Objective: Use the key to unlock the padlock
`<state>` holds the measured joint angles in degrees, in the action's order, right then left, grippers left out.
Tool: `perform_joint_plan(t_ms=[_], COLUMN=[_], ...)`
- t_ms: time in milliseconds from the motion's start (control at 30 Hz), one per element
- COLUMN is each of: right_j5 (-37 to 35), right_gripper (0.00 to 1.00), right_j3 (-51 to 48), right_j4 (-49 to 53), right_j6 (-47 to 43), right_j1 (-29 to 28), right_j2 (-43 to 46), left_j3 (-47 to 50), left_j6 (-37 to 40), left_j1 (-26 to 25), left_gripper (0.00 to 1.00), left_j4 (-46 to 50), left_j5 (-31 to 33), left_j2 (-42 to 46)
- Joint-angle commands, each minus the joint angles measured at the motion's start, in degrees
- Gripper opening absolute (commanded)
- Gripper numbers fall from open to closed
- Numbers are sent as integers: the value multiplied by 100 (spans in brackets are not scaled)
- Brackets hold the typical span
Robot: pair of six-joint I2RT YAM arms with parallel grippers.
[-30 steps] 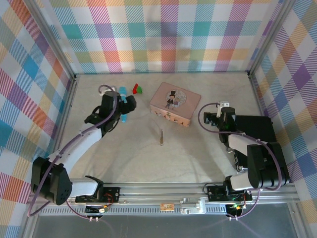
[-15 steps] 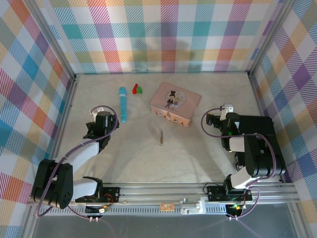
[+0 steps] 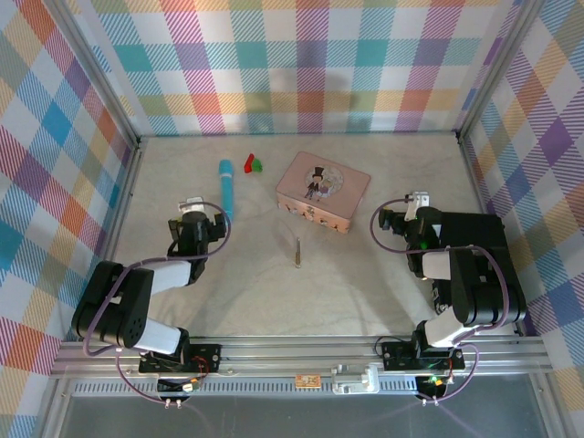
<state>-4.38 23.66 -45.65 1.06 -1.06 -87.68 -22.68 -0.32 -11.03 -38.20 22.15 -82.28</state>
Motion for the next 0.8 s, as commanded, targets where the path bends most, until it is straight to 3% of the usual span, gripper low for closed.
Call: perform_joint_plan(t_ms=[0, 67, 133, 367, 767], right_j5=[102, 97, 106, 261, 306], right_gripper=[99, 99, 99, 99, 99], right_j3=[-44, -46, -44, -21, -1], right_j4=[-225, -225, -234, -197, -174], right_j6=[69, 65, 61, 3, -3], right_j1=[18, 18, 20, 18, 29], right_j2=[-19, -12, -12, -20, -29], left_j3=[673, 829, 669, 104, 62], left_j6=[179, 248, 81, -75, -51], left_j1=[283, 326, 398, 657, 654], left_gripper=[100, 100, 100, 100, 100], left_j4=[-2277, -3266, -2289, -1396, -1375], left_j5=[-309, -324, -513, -812, -807], left_j2=[-542, -1029, -662, -783, -799])
